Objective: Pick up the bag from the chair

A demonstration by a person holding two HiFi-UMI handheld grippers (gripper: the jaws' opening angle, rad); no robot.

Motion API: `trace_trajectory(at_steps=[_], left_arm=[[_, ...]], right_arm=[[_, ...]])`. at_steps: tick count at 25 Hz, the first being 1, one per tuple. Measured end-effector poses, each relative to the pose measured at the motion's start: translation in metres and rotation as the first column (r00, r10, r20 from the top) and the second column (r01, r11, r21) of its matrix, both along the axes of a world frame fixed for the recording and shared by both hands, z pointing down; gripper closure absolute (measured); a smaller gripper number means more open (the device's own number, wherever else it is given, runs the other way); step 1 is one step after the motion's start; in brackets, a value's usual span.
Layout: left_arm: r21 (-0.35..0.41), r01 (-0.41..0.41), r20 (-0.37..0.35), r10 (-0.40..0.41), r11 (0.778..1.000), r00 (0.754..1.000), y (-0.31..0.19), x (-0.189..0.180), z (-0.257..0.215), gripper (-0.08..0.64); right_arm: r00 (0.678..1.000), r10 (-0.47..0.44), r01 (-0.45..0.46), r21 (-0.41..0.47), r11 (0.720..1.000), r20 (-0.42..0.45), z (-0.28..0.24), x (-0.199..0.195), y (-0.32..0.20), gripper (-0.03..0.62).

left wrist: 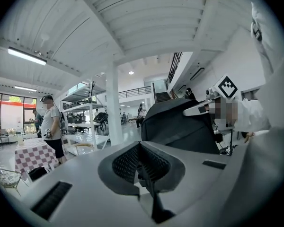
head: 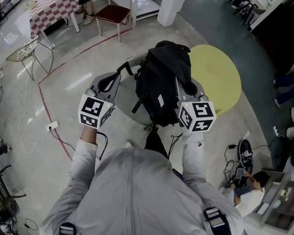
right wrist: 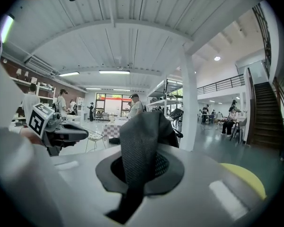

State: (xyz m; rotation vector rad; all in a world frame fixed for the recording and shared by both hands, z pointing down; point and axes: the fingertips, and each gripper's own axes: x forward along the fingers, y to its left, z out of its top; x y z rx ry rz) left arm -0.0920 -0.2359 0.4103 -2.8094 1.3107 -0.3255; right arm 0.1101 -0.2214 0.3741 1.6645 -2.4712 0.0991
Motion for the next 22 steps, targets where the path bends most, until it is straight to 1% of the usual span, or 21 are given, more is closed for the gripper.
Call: trace_trajectory(at_steps=[4,8,14,22], left_arm=[[0.049,-0.033,0.02,0.032,0.998,0.999,0.013,0.005,-0.021,0.554],[0.077,-0.04,0.024,0.039,0.996,0.999,0.017,0.004,-0.032,0.554],[0.08,-0.042,0.021,0.04,0.996,0.999,0.019,0.006,-0.033,0.554],[0.077,-0.043,0.023,0.041,0.996,0.999,0.02,0.011,-0.032,0.554]], right_arm=[[1.0,-0.002,0.002,0.02,1.0,-0.006,-0.015,-0.004,0.016,0.574],[1.0,-0.013,0.012,0.038,0.999,0.002,-0.026,-0.01,0.027,0.574],[0.999,-0.039,0.039,0.048,0.998,0.004,-0.033,-0.012,0.038,0.574],[0.998,-0.06,0.061,0.045,0.997,-0.011,-0.031,-0.016,0.039,0.575]])
